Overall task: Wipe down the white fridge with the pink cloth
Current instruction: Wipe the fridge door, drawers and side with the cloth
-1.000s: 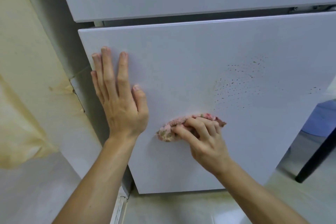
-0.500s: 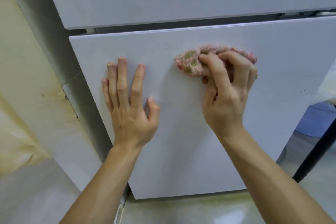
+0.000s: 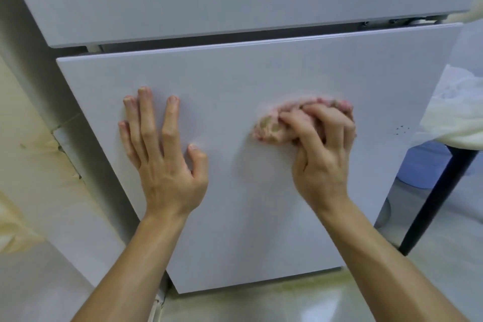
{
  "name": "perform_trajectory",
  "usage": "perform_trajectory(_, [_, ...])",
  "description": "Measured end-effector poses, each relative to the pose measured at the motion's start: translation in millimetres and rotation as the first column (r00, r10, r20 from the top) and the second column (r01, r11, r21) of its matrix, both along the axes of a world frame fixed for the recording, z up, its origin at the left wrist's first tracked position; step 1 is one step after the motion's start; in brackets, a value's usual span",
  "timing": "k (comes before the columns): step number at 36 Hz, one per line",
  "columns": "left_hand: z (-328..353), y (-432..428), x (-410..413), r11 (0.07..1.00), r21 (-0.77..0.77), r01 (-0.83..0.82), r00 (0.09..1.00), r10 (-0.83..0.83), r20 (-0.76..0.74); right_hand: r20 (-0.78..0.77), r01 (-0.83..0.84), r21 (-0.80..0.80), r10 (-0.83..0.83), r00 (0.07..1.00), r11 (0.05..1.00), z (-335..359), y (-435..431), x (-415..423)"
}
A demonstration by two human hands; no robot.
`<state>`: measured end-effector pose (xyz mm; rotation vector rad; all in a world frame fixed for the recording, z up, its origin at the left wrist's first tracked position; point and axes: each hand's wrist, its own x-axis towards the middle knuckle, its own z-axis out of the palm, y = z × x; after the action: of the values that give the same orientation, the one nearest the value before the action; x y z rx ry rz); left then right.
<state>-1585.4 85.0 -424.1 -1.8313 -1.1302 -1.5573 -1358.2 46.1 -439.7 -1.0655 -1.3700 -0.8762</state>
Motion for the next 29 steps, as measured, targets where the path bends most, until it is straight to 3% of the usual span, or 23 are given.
perform_trajectory(4, [-1, -1, 4, 1.0, 0.0, 0.0, 0.999, 0.0, -0.034, -0.167, -0.041, 0.018, 0.044, 0.985, 0.999, 64, -3, 5])
perform_trajectory(8, [-3, -2, 10, 1.0, 0.008, -0.01, 0.998, 0.01, -0.068, -0.213, -0.026, 0.049, 0.036, 0.976, 0.998, 64, -2, -1])
perform_trajectory(11, [-4, -2, 14, 1.0, 0.01, -0.014, 0.998, 0.015, -0.063, -0.118, 0.013, 0.033, -0.009, 0.993, 0.999, 14, 3, 3])
perform_trajectory(16, [-4, 1, 17, 0.999, 0.024, -0.023, 0.999, 0.024, -0.048, 0.123, 0.106, -0.131, -0.09, 0.988, 0.986, -99, -8, 32])
perform_trajectory(21, [-4, 1, 20, 0.999, 0.017, -0.031, 0.998, 0.031, -0.048, 0.216, 0.131, -0.176, -0.092, 0.972, 0.976, -98, -15, 48])
perform_trajectory(29, [-11, -2, 33, 1.0, 0.025, -0.017, 0.993, 0.02, -0.12, -0.205, 0.004, -0.073, -0.019, 0.979, 0.997, 35, -14, 36])
